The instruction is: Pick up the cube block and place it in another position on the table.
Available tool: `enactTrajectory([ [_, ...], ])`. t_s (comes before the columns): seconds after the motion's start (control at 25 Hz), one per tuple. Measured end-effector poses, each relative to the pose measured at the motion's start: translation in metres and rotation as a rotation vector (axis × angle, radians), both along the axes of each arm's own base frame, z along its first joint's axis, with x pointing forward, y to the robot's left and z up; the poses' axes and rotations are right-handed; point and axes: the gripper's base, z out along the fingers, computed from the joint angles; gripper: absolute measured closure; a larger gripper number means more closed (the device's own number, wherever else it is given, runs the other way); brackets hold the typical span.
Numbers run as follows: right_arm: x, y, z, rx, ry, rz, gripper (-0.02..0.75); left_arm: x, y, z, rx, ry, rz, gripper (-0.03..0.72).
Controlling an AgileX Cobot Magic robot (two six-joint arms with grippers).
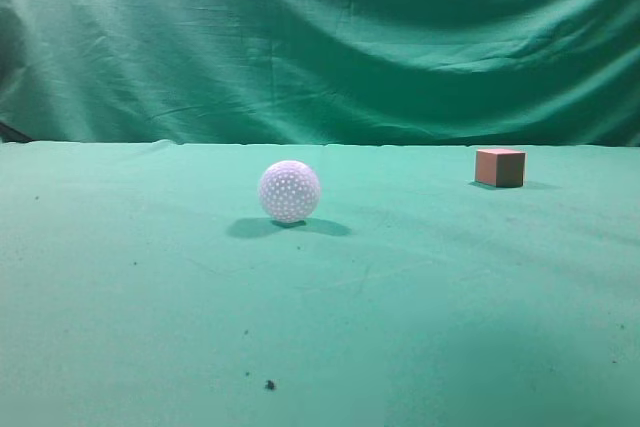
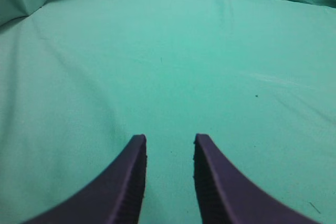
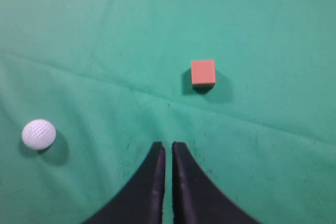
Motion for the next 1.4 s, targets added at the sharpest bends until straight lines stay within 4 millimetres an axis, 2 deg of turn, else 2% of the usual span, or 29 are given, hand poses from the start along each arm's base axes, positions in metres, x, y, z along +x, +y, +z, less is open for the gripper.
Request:
enactTrajectory([
  [0.28,-0.085,-0.025,-0.024,0.027,-0.05,-0.024,0.738,0.0,0.0,0.0,0.0,0.0,0.0,0.426],
  [0.4,-0.116,-0.034,-0.029,0.047,-0.108,-0.03,0.738,0.0,0.0,0.0,0.0,0.0,0.0,0.426],
  [0.64,-0.16,-0.046,-0.021,0.071,-0.177,-0.023,0.738,0.0,0.0,0.0,0.0,0.0,0.0,0.426],
  [0.8,-0.173,-0.05,-0.018,0.068,-0.184,-0.019,0.738,0.0,0.0,0.0,0.0,0.0,0.0,0.426],
  [1.04,-0.17,-0.055,-0.023,-0.032,-0.236,0.036,0.738,0.0,0.0,0.0,0.0,0.0,0.0,0.426],
  [1.16,-0.171,-0.061,-0.031,-0.036,-0.336,-0.007,0.738,0.0,0.0,0.0,0.0,0.0,0.0,0.426],
  [1.28,-0.178,-0.07,-0.048,-0.029,-0.445,-0.092,0.738,0.0,0.0,0.0,0.0,0.0,0.0,0.426],
  [1.4,-0.188,-0.078,-0.077,-0.028,-0.543,-0.17,0.738,0.0,0.0,0.0,0.0,0.0,0.0,0.426],
])
